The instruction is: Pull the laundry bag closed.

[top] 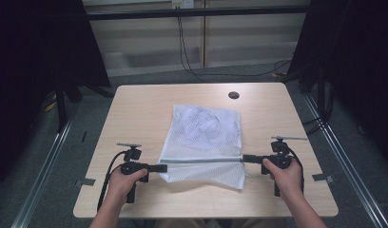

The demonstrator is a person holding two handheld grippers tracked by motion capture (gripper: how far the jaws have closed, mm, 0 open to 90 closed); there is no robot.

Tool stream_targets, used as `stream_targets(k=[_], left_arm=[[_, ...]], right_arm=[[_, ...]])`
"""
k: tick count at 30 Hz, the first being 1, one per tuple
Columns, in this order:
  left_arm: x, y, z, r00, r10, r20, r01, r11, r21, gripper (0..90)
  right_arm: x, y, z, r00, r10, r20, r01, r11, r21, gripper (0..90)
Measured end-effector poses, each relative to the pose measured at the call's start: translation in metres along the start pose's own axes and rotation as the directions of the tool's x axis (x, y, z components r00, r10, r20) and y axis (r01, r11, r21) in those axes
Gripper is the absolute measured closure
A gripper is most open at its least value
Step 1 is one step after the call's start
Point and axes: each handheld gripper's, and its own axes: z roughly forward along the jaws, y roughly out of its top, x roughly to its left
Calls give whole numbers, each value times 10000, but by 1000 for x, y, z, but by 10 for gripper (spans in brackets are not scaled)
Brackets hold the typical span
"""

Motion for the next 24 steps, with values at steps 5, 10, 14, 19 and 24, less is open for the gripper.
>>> stream_targets(k=[5, 10, 14, 19, 24], left_arm=[[-1, 0, 1, 9998, 172, 54, -172, 9998, 38, 683], [-4, 2, 3, 9979, 566, -306, -568, 9984, -49, 452], [-4, 4, 0, 9951, 781, -604, -792, 9967, -163, 343], [-4, 6, -4, 9913, 1037, -814, -1095, 9915, -700, 248], [-6, 10, -9, 9863, 1281, -1036, -1386, 9852, -1011, 208]], right_arm=[[-1, 0, 0, 9992, -273, 279, 274, 9996, -31, 851], [0, 0, 1, 9969, -548, 558, 561, 9982, -217, 733], [0, 0, 1, 9963, -570, 644, 590, 9978, -305, 686], [0, 0, 1, 9955, -622, 721, 650, 9972, -382, 626], [0, 1, 2, 9925, -827, 902, 869, 9952, -440, 544]])
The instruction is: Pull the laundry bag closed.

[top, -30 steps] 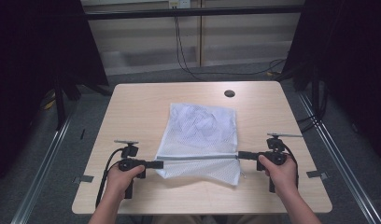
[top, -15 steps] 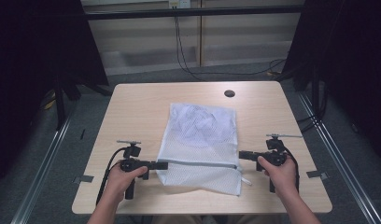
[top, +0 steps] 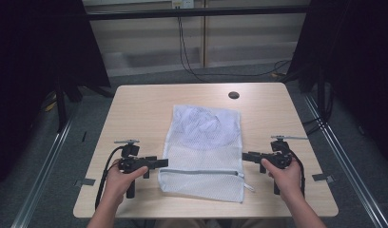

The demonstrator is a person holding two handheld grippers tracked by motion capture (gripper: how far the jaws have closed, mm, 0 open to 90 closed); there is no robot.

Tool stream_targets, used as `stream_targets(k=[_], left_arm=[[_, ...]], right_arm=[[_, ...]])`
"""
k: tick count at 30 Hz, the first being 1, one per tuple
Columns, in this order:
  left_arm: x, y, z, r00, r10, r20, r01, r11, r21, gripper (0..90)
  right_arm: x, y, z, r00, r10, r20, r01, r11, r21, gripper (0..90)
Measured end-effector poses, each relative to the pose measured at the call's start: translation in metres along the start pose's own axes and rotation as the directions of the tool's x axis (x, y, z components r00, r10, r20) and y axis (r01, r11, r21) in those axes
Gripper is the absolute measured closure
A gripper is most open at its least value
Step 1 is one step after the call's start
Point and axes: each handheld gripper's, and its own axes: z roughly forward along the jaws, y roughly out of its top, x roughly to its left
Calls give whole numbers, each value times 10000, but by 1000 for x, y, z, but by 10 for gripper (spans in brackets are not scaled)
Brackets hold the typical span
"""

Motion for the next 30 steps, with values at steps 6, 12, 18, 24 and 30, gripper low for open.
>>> stream_targets(k=[6, 12, 18, 24, 30], left_arm=[[1, 3, -4, 9971, 496, -573, -499, 9987, -39, 197], [8, 5, -11, 9956, 362, -861, -358, 9993, 65, 157], [15, 7, -18, 9906, 629, -1215, -640, 9979, -50, 124], [20, 7, -22, 9835, 928, -1552, -950, 9955, -67, 96], [25, 6, -25, 9773, 1054, -1836, -1071, 9942, 6, 92]], right_arm=[[-3, 1, 2, 9984, -414, 383, 417, 9991, -57, 407], [-5, 1, 1, 9960, -633, 633, 640, 9979, -91, 339], [-7, 1, 1, 9950, -730, 677, 739, 9972, -116, 305], [-10, 1, 1, 9921, -1025, 727, 1040, 9944, -172, 278], [-14, 2, 1, 9854, -1424, 931, 1435, 9896, -58, 244]])
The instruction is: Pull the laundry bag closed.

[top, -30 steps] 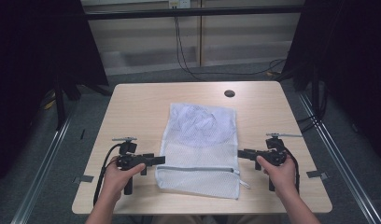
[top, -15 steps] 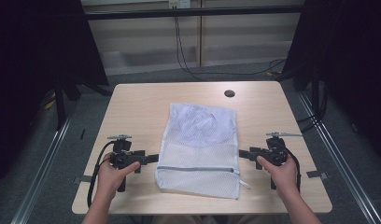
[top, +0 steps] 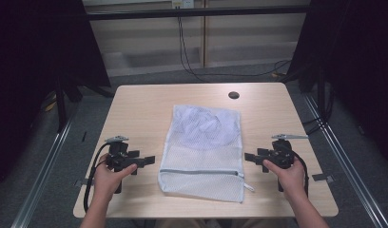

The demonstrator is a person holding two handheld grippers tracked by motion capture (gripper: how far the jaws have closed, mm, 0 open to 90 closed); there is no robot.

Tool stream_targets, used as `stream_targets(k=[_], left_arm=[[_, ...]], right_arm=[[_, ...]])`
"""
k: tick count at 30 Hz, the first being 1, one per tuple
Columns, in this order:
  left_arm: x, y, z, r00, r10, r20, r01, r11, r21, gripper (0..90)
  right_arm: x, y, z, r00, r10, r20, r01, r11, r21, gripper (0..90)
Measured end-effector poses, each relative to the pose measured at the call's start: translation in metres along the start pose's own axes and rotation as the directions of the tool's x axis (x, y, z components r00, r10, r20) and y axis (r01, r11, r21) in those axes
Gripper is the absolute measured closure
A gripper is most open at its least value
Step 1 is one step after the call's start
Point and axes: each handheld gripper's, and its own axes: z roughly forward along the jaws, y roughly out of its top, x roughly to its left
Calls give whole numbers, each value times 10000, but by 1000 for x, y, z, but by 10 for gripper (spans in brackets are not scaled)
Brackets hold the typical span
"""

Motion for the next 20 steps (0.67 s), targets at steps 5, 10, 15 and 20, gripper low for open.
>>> stream_targets(k=[5, 10, 15, 20], left_arm=[[6, -1, -4, 9997, 98, -228, -98, 9999, 23, 88], [11, -2, -6, 9995, -68, -302, 67, 10000, -52, 78], [17, -4, -7, 9988, 11, -487, -12, 10000, -3, 74], [19, -6, -5, 9977, 99, -670, -88, 9998, 159, 62]], right_arm=[[-3, 0, 0, 9993, -307, 224, 304, 9995, 94, 231], [-6, 0, -1, 9993, -323, 184, 322, 9995, 34, 231], [-11, -2, -2, 9988, -304, 377, 304, 9995, 14, 231], [-14, -3, -2, 9984, -327, 470, 322, 9994, 109, 226]])
